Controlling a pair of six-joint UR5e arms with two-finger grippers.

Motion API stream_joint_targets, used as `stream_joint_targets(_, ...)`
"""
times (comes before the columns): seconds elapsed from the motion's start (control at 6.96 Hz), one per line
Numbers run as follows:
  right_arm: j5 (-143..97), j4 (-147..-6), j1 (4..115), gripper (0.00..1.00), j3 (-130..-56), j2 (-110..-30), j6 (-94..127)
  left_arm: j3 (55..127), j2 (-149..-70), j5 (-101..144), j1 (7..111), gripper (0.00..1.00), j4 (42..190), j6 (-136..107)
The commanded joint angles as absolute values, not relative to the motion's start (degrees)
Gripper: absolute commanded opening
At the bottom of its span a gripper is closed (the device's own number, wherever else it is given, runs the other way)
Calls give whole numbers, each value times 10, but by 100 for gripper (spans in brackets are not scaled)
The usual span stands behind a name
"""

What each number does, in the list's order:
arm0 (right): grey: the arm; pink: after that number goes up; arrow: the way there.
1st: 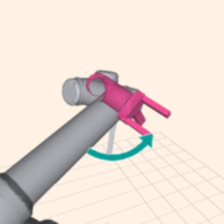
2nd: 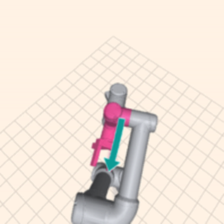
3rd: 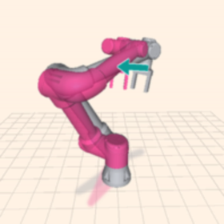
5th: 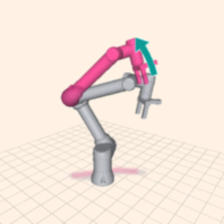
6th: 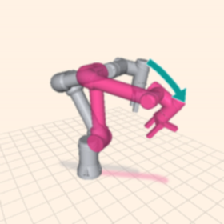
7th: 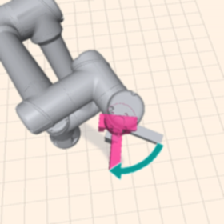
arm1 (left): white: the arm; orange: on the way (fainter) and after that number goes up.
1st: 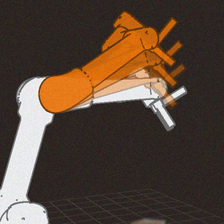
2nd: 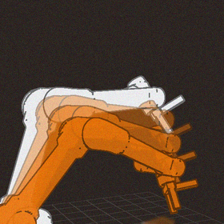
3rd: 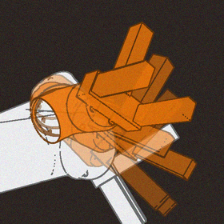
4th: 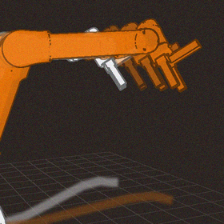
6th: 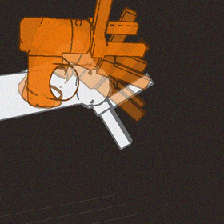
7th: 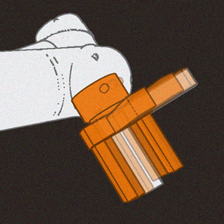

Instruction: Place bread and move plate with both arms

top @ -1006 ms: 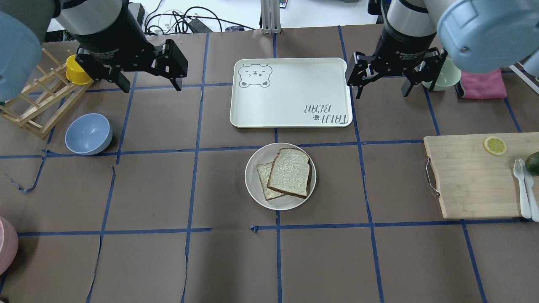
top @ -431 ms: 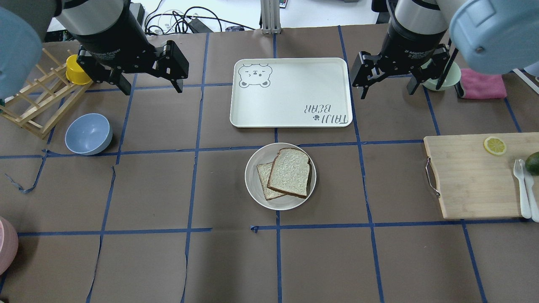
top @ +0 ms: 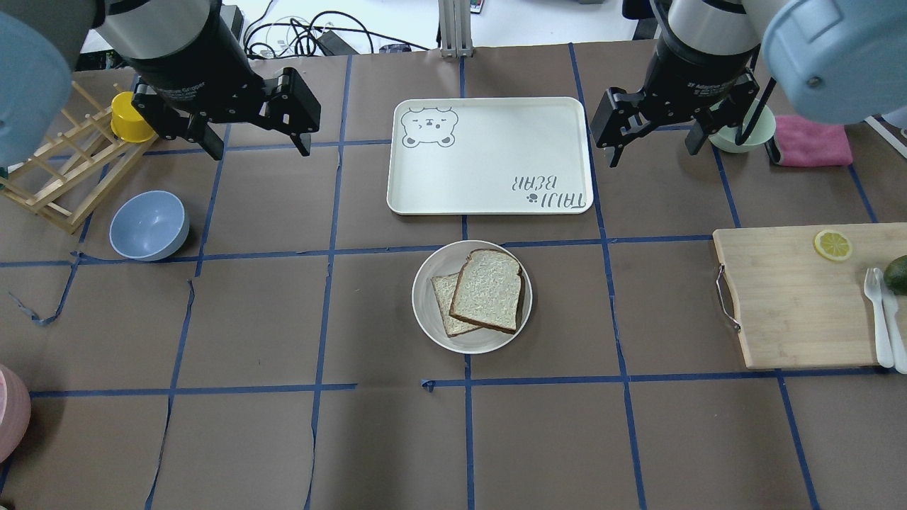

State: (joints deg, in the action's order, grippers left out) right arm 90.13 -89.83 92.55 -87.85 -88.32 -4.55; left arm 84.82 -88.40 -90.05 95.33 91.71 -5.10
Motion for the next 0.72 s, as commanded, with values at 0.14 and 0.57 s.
stream_joint_targets(0.14,901,-894,925,100,-880,-893,-46,846,-882,-901,951,100,915,-50)
stream_joint_targets(0.57,904,-868,925,100,-882,-904,-45,852,-885,-903,952,100,918,-50)
